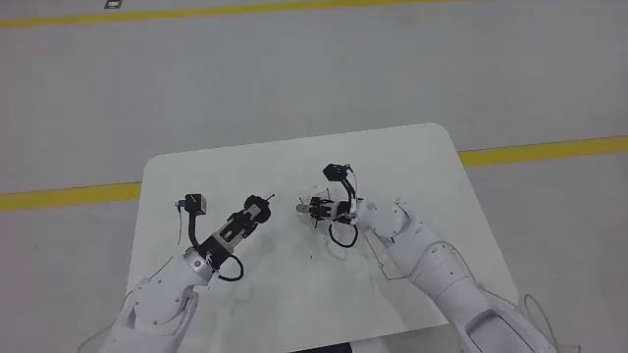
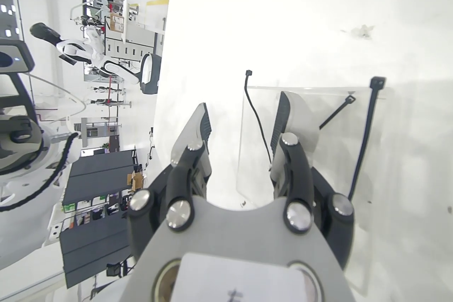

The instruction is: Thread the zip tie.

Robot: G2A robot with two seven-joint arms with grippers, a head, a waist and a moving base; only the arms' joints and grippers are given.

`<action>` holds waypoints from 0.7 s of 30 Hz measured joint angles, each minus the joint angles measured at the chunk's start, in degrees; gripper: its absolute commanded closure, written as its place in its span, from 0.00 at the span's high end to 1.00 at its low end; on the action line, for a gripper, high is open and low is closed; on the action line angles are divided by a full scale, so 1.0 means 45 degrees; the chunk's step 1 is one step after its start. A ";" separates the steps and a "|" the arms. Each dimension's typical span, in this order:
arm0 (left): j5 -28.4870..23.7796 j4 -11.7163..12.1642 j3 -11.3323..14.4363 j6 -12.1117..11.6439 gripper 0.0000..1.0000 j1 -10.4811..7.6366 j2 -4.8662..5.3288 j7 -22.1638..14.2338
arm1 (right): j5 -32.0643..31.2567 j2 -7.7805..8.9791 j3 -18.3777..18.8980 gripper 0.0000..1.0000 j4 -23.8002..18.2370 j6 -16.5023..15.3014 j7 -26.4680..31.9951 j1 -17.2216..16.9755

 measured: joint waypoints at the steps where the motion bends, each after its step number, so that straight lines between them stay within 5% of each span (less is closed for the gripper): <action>1: 0.0000 0.0000 0.0000 0.0000 0.00 0.0000 0.0000 0.0000 | 0.0015 0.0003 -0.0015 0.36 0.0000 -0.0006 -0.0036 -0.0006; 21: 0.0000 0.0000 0.0000 0.0000 0.00 0.0000 0.0000 0.0000 | 0.0510 0.0065 -0.0619 0.29 0.0165 0.0002 -0.0476 0.0131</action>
